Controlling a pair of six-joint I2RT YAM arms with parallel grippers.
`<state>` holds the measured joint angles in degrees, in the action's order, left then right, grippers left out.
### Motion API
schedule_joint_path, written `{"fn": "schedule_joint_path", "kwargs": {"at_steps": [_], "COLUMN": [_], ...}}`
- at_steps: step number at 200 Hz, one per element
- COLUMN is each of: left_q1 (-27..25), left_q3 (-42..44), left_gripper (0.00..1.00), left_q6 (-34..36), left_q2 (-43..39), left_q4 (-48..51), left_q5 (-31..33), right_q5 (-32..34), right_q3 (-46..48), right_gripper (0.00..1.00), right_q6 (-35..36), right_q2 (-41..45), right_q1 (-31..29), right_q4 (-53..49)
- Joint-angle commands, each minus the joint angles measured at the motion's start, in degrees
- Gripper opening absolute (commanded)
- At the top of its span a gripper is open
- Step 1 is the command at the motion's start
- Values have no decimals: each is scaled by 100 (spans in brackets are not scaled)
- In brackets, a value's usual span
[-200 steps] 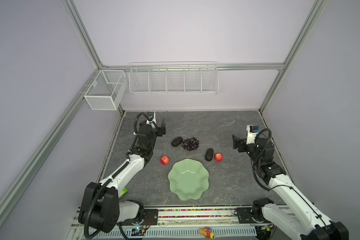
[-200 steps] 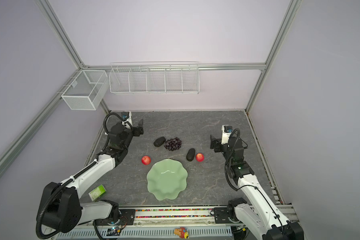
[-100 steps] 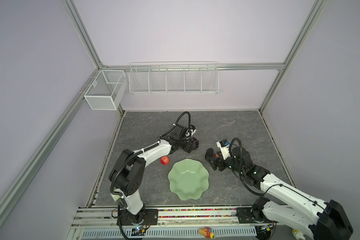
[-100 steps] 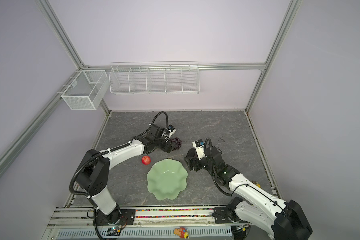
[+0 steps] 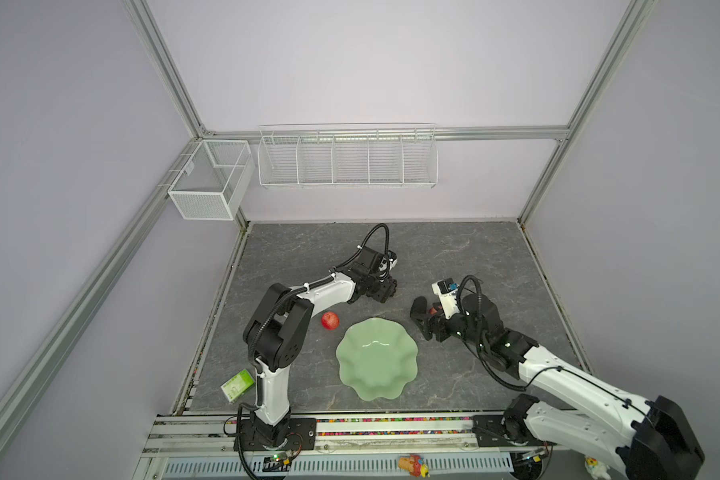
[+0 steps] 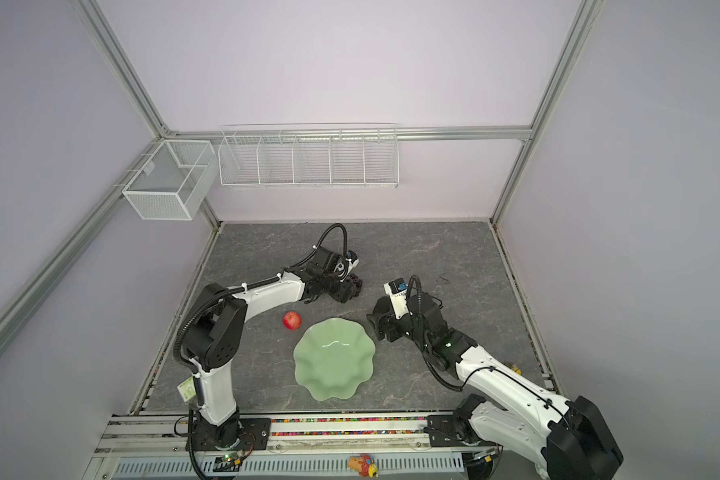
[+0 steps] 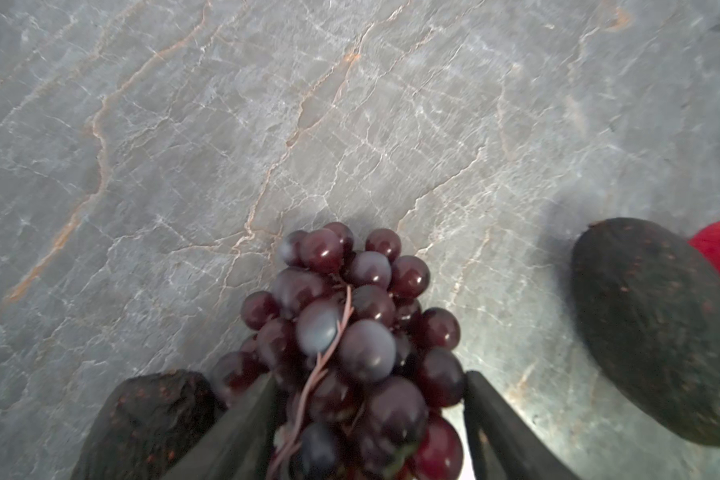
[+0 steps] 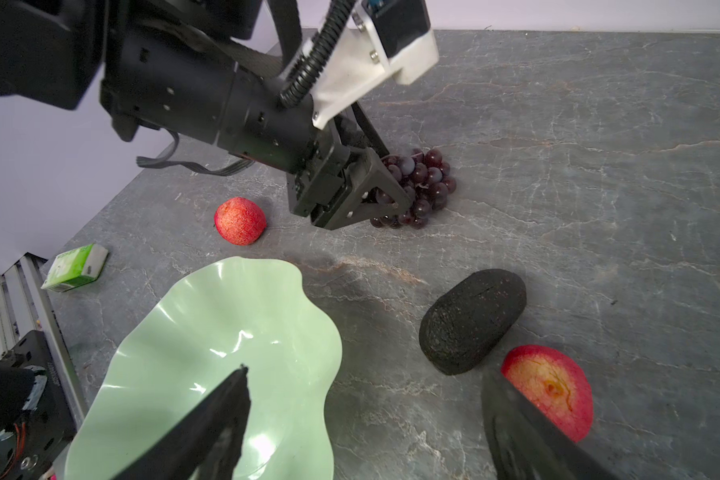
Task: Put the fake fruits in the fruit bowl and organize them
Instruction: 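Grasp the purple grapes with the left gripper and lift them, then carry the grapes over the green bowl and release them with the left gripper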
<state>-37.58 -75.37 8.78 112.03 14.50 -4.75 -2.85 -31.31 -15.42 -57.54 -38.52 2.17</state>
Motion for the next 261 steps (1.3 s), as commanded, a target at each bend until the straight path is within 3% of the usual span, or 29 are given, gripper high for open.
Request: {"fn": "schedule_joint_path", "kwargs": {"at_steps": [1,21,52,81,124,165,186,215,261], "left_q1": [-21,-21,-21,-17,-17,-180,-582,-1296,-1841], "left_q3": [-330,-549,-748,-477,-15,978,1351,1758,2703], "left_gripper": [60,54,32,25,22,19,19,19,20], "left_q6": [118,100,-20,-177,-553,-1185,-1448,-1859,-2589], "left_q2": [228,341,287,-195,-1150,-2684,-3379,-4056,-4642], "left_q4": [126,413,686,310,155,317,950,1908,1882], "left_q5": [135,106,2,-207,-444,-651,-746,-160,28], "right_q5": [55,118,155,145,109,-33,-151,-238,-148], "right_q3": [-103,-79,-68,-77,-29,113,151,269,538], "right_gripper": [88,88,88,88,88,88,88,88,88], "right_q6": [39,56,90,96,92,52,24,-45,-132], "right_q2": [141,205,251,248,363,517,620,883,1435], "right_q1": [-40,-33,-40,-41,-41,-49,-50,-99,-136], "right_q4": [-67,-86,-112,-109,-105,-16,-30,-125,-393]}}
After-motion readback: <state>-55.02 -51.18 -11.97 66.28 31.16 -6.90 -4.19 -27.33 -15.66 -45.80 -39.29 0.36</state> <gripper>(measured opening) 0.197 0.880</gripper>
